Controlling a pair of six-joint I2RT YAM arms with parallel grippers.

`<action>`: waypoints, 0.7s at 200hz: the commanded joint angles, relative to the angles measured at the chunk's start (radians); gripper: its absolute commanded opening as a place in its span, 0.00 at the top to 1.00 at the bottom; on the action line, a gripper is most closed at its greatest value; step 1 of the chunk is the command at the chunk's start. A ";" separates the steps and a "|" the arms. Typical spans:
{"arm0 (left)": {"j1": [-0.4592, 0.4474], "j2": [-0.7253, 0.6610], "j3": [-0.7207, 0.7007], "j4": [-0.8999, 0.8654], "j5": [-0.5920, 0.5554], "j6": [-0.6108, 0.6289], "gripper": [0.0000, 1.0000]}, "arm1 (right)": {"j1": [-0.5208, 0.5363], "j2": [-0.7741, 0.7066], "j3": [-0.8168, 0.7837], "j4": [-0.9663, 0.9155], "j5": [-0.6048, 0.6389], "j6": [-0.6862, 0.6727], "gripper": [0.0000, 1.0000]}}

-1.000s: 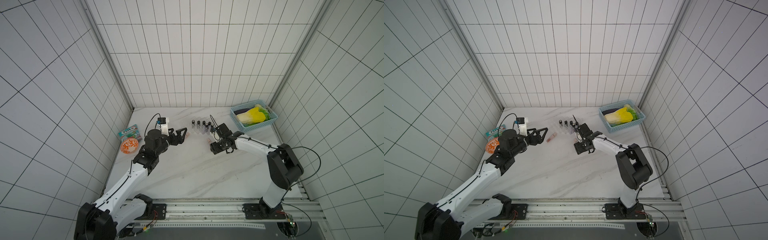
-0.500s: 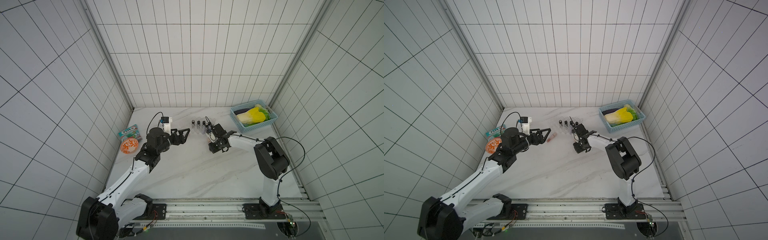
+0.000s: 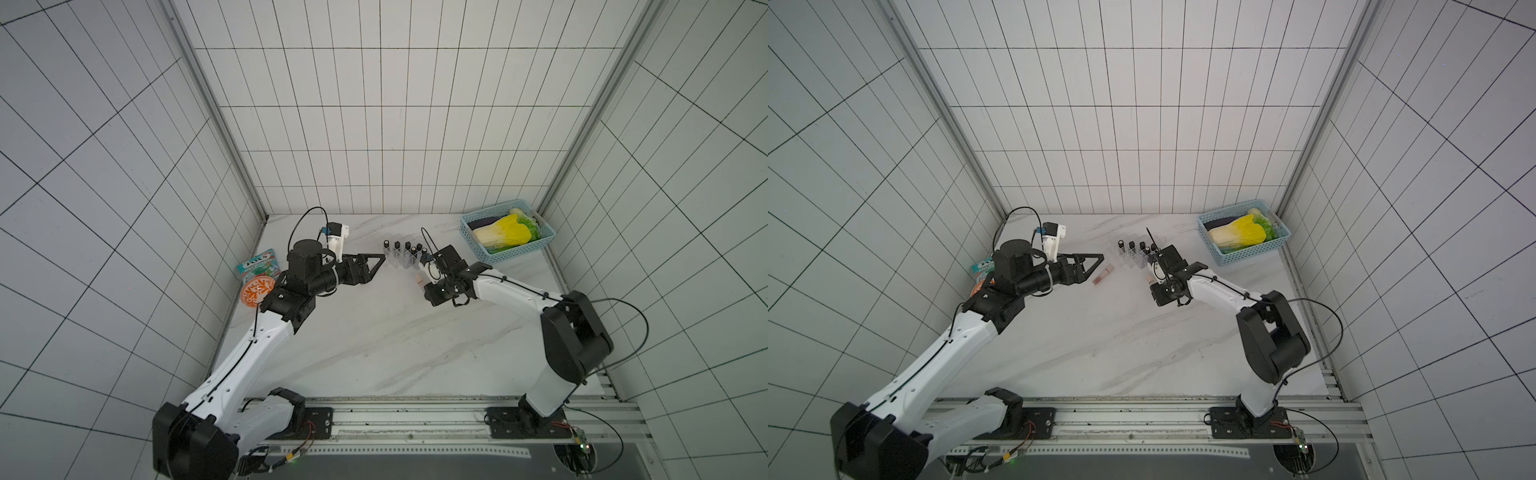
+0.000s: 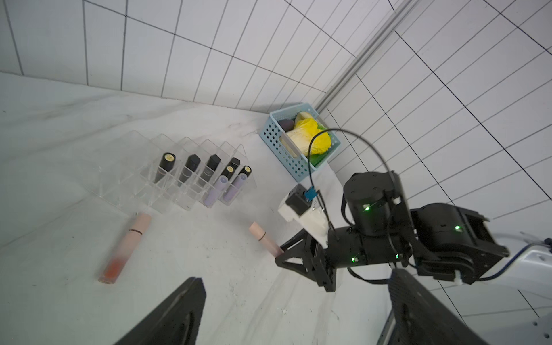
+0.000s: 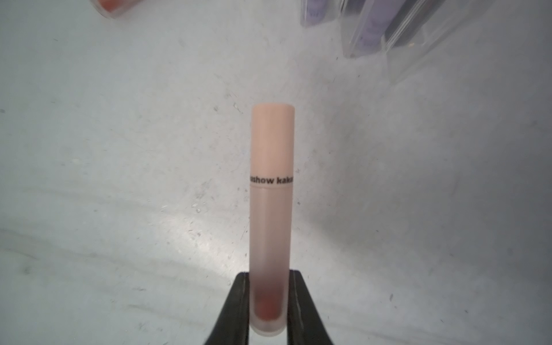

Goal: Arrange the lipsticks in the organizer
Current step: Pick up the lipstick at the center of the board.

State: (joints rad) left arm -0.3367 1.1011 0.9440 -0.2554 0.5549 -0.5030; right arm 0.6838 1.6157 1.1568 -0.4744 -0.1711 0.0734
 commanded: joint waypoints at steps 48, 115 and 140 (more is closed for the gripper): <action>-0.003 0.084 0.024 0.044 0.484 -0.245 0.12 | 0.078 -0.364 0.054 -0.215 -0.276 0.052 0.88; -0.082 0.064 -0.009 0.187 0.453 -0.299 0.15 | 0.103 -0.420 0.078 -0.161 -0.498 0.103 0.88; -0.148 0.101 0.008 0.191 0.434 -0.282 0.23 | 0.109 -0.402 0.092 -0.151 -0.516 0.102 0.88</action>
State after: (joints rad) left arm -0.4381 1.1683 0.9470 -0.0990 0.9993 -0.7937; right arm 0.7807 1.2098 1.1900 -0.6468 -0.6167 0.1627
